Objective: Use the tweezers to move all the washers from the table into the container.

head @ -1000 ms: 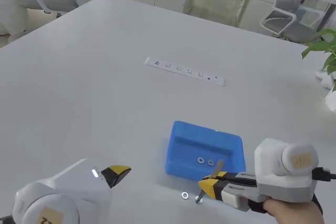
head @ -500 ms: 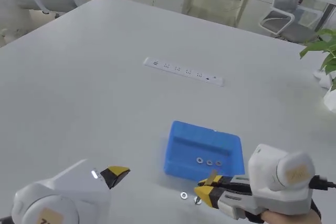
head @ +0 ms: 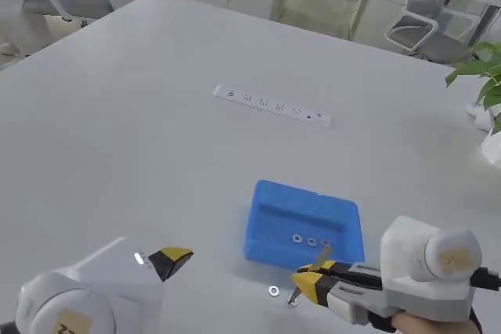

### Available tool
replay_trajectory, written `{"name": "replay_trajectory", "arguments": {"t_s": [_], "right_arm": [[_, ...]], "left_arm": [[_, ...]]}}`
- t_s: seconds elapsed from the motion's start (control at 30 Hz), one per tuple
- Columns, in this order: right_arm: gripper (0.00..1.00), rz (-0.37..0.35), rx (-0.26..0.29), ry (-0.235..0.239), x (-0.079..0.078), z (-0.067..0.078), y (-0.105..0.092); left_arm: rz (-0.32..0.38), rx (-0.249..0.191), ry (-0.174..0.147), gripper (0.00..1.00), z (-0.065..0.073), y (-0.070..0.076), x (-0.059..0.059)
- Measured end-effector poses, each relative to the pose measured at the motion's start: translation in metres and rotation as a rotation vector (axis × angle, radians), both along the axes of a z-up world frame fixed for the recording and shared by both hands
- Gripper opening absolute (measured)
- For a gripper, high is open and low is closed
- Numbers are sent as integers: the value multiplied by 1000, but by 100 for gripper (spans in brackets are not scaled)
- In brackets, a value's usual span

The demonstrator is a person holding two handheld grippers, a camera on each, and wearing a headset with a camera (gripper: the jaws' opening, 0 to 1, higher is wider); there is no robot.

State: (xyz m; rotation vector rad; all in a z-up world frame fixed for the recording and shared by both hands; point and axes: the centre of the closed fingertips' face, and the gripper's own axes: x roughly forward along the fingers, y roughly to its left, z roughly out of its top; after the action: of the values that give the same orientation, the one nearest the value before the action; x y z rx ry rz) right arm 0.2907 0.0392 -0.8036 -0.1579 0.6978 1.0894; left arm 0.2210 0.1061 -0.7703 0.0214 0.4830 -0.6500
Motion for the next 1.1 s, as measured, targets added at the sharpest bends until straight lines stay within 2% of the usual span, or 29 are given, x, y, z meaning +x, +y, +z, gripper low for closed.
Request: {"name": "replay_trajectory", "arguments": {"t_s": [0.37, 1.1], "right_arm": [[3, -9, 36, -20, 10, 24, 4], [3, 28, 48, -91, 31, 57, 18]], "left_arm": [[1, 0, 0, 81, 1, 1, 0], [-1, -3, 2, 81, 1, 1, 0]]}}
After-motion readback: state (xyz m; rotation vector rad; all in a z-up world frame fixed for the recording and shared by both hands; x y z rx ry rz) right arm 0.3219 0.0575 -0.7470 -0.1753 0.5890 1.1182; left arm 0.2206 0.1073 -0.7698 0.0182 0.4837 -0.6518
